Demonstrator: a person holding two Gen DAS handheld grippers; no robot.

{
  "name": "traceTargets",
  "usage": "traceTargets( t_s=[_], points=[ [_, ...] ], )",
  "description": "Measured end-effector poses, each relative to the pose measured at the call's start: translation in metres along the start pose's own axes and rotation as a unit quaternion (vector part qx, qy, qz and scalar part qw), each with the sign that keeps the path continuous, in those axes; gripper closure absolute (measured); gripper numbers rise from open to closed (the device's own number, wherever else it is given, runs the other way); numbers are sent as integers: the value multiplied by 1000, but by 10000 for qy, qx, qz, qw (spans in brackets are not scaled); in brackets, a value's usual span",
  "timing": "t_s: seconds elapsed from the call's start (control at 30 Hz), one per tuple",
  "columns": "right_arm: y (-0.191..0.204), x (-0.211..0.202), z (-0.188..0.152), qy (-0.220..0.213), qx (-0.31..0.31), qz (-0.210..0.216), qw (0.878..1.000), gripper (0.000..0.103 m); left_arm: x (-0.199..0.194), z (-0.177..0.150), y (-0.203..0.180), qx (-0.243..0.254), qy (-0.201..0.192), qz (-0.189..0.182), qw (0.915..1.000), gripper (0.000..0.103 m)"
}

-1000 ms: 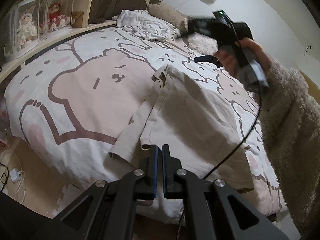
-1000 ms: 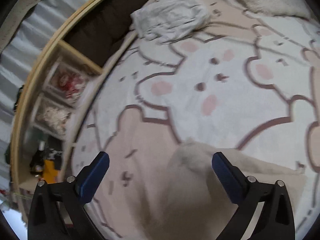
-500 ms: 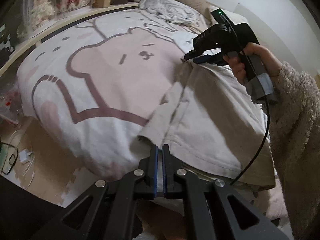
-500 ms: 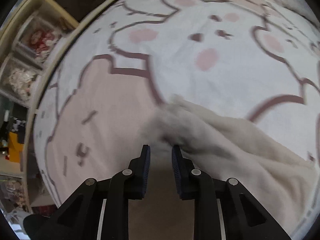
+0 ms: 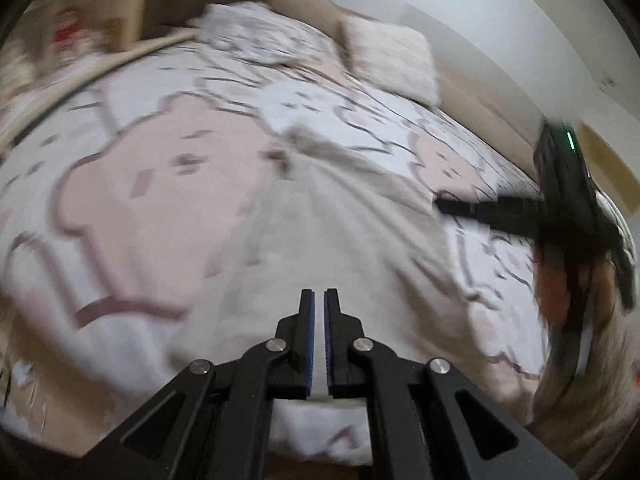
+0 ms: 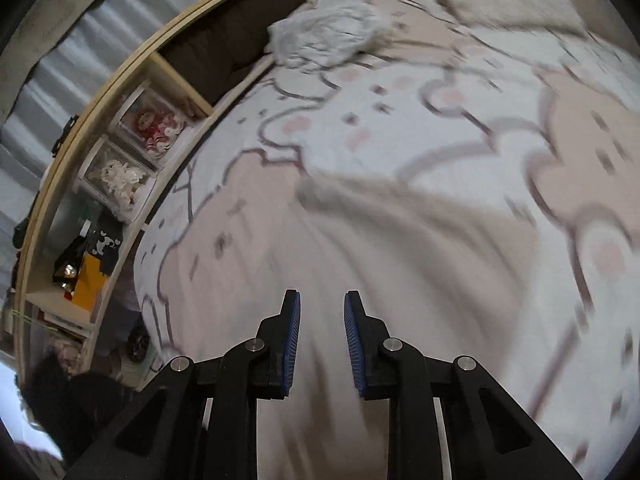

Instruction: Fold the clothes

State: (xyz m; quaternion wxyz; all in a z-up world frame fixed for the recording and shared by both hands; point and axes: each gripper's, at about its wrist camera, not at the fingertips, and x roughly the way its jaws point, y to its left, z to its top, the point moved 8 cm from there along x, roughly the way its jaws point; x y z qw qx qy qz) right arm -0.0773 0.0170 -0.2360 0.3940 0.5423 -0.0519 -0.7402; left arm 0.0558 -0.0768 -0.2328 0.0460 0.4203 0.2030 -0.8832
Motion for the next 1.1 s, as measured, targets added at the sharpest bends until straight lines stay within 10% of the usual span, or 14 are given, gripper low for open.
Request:
traceTargets(
  t_s=[0.27, 0.6, 0.97, 1.1],
  points=[
    [-38, -20, -90, -206, 948, 321, 9948, 80, 110, 63, -47, 896, 670, -74, 9937, 95],
    [22, 9, -149, -461, -739, -367, 9955, 79, 174, 123, 25, 1151, 543, 904, 9877, 95],
    [-17, -64, -11, -1003, -841, -717, 9888, 79, 133, 153, -12, 1800, 123, 175, 9834, 74],
    [-65, -28, 52, -732, -692, -1342, 9858, 79, 157, 134, -13, 2265, 383, 299, 9728, 73]
  ],
)
